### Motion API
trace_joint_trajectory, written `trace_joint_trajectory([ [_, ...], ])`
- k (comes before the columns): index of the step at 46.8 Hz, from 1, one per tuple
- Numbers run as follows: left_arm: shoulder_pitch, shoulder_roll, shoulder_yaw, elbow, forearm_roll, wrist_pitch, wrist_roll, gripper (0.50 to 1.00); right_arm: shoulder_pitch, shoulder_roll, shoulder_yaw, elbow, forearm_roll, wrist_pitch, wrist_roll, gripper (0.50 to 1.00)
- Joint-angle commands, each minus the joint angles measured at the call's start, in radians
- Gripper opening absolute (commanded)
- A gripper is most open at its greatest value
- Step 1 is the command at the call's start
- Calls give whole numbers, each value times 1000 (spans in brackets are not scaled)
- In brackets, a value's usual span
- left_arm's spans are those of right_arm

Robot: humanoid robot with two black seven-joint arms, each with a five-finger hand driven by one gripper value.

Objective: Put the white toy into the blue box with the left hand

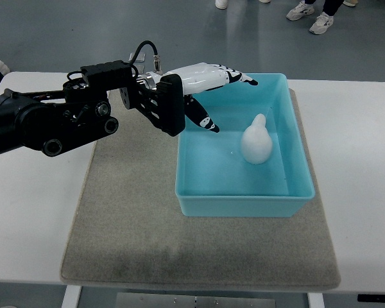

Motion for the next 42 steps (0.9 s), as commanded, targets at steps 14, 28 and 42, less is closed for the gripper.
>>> trace_joint_trajectory([
  [14,-8,2,-12,205,-197,1,0,992,0,0,0,0,0,0,0,936],
  [28,-6,0,-57,390,-447,1,2,992,0,0,0,0,0,0,0,936],
  [42,-12,-20,-70,509,-1062,27,12,992,0,0,0,0,0,0,0,936],
])
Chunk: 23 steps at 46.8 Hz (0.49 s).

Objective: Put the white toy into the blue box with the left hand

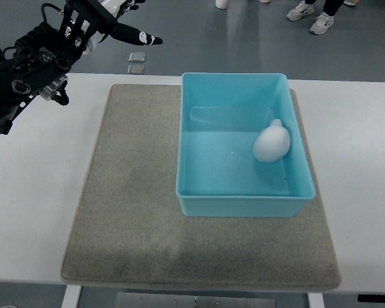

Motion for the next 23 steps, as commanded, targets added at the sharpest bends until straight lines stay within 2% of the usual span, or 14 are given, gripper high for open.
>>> trace_joint_trajectory([
  [1,-2,-11,-4,30,-155,5,0,992,0,0,0,0,0,0,0,936],
  [15,3,-49,-43,145,-559,-23,0,992,0,0,0,0,0,0,0,936],
  [23,7,-73,-53,181,-708,-102,0,992,0,0,0,0,0,0,0,936],
])
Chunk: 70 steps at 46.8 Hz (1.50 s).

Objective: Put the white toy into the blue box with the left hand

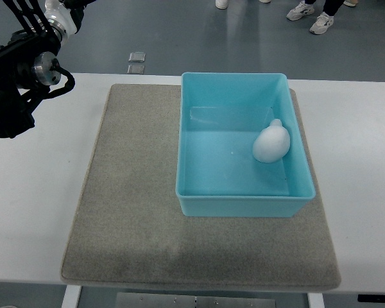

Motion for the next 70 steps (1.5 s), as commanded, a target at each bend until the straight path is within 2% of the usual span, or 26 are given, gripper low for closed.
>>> trace_joint_trajectory([
  [1,1,-11,-2,17,-67,-42,-1,992,0,0,0,0,0,0,0,936],
  [12,13,-20,-9,21,-183,-170,-1,992,0,0,0,0,0,0,0,936],
  [27,73,-78,-159,50,-212,-171,-1,992,0,0,0,0,0,0,0,936],
  [34,83,-89,-180,56,-223,-203,-1,992,0,0,0,0,0,0,0,936],
  [41,99,-89,-181,69,-225,-266,-1,992,0,0,0,0,0,0,0,936],
  [70,126,-112,-178,73,-206,-255,-4,992,0,0,0,0,0,0,0,936],
])
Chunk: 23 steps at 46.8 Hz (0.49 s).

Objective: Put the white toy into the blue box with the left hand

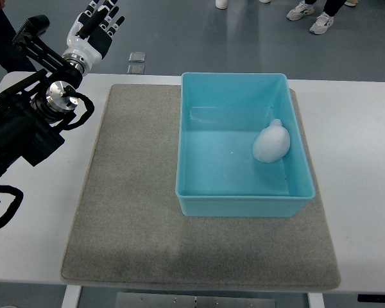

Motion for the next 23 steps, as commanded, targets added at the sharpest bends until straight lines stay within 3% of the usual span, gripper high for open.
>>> trace_joint_trajectory([
  [1,-2,0,0,-1,0,-1,0,992,0,0,0,0,0,0,0,936],
  [23,0,-6,0,-1,2,-1,-1,992,0,0,5,17,-2,14,0,936],
])
